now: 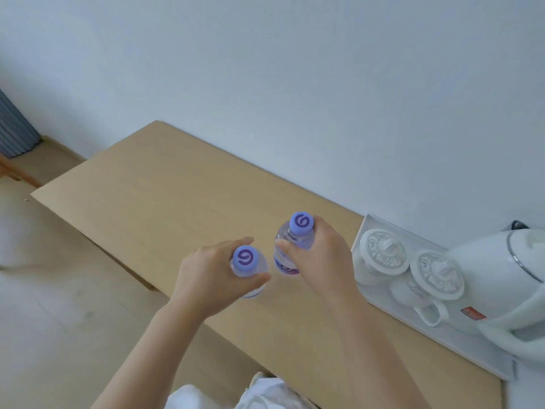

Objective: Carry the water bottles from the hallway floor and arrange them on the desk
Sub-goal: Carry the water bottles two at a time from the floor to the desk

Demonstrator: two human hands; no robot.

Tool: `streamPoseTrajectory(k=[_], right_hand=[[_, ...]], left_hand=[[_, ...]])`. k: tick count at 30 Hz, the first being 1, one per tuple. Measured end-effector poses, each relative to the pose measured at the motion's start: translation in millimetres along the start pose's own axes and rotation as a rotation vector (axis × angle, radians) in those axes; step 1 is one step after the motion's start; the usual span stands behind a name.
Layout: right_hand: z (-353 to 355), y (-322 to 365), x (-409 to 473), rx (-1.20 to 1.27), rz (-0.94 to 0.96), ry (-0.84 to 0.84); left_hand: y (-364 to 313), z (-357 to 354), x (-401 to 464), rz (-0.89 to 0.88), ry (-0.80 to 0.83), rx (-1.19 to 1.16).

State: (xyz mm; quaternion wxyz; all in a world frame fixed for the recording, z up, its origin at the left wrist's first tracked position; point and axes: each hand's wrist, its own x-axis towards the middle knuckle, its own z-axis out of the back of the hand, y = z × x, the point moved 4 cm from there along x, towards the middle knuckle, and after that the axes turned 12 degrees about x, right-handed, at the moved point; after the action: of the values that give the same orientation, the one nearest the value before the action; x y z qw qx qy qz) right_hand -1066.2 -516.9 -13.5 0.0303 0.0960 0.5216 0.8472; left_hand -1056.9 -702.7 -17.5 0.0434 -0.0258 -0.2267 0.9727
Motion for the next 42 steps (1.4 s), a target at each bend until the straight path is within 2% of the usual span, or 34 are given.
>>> streamPoseTrajectory(k=[6, 13, 17, 19, 22, 26, 29, 32, 34, 38, 42], right_hand=[[6.1, -20.8, 59.7, -0.017, -0.132, -0.27], [8.1, -37.3, 106.1, -0.035, -0.305, -0.381], [8.2, -46.2, 117.1, 0.061, -0.412, -0.456], [7.2, -50.2, 121.7, 0.105, -0.448, -0.452], [2.7, -56.4, 124.9, 0.129, -0.468, -0.448], [-4.4, -52.6, 127.0, 0.124, -0.447, -0.394], [-1.3, -42.6, 124.9, 0.177, -0.473, -0.328], [-3.4, -30.4, 106.3, 0.252, -0.501, -0.358], [-7.8, -24.7, 84.8, 0.224, -0.479, -0.396], [-10.2, -14.5, 26.3, 0.167, -0.482, -0.44], [9.2, -5.7, -60.3, 0.072, -0.513, -0.547]], left_hand=[[-17.9, -16.5, 80.2, -0.134, 0.155, -0.067], [-45.0, -29.5, 148.6, -0.358, 0.329, -0.061], [-59.9, -33.8, 179.3, -0.333, 0.411, -0.19], [-67.6, -36.4, 189.0, -0.383, 0.454, -0.148], [-72.1, -42.8, 191.0, -0.508, 0.416, -0.005], [-62.5, -47.9, 191.2, -0.404, 0.499, -0.117], [-66.0, -49.1, 191.9, -0.409, 0.574, -0.023], [-58.3, -45.9, 184.5, -0.44, 0.55, 0.301], [-51.6, -42.6, 170.6, -0.464, 0.501, 0.404], [-68.1, -38.2, 126.0, -0.622, 0.379, 0.358], [-96.7, -47.7, 72.7, -0.8, 0.37, 0.301]])
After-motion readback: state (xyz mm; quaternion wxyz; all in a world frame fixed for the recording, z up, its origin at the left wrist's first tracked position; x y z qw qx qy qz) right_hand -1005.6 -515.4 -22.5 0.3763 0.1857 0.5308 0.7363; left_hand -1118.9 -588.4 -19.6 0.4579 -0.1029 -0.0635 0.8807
